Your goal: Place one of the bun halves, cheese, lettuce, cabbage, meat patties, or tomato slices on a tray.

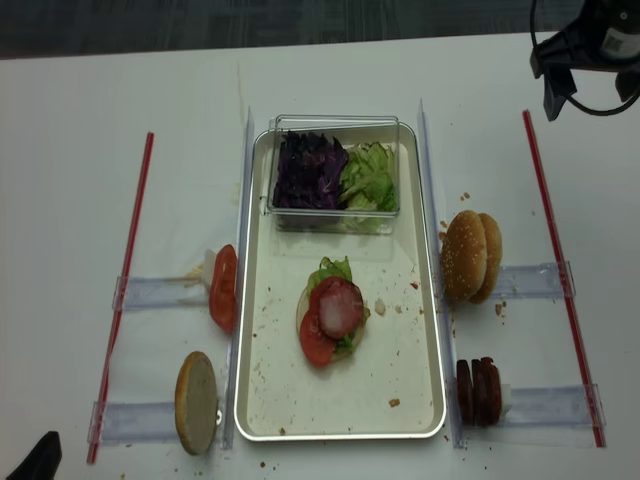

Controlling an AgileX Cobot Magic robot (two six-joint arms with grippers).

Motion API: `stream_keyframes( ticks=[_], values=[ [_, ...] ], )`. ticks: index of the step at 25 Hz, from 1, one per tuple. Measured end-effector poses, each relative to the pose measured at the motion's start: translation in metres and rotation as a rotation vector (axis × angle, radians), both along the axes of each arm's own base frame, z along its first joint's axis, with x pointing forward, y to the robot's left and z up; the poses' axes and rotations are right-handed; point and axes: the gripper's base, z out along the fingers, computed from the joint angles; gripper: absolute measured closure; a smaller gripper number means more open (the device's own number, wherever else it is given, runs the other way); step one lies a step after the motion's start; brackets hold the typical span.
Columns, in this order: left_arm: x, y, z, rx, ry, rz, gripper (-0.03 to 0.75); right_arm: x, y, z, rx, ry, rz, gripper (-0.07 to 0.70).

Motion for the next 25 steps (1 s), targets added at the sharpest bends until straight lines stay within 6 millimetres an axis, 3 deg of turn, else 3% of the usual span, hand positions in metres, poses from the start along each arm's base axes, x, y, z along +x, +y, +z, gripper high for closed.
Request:
stream_keyframes(
  ticks=[9,14,25],
  values=[
    [0.0,0.0,0.0,0.0,0.0,0.0,0.225,0.0,-0.001,0.001,0.017,-0.001,-0.002,-0.029],
    [0.0,0.0,0.0,0.0,0.0,0.0,0.225,-0.007,-0.001,0.014,0.017,-0.036,-0.002,-0.029],
    [0.0,0.0,0.0,0.0,0.0,0.0,0.225,-0.058,-0.001,0.055,0.015,-0.125,-0.001,-0.029]
  ],
)
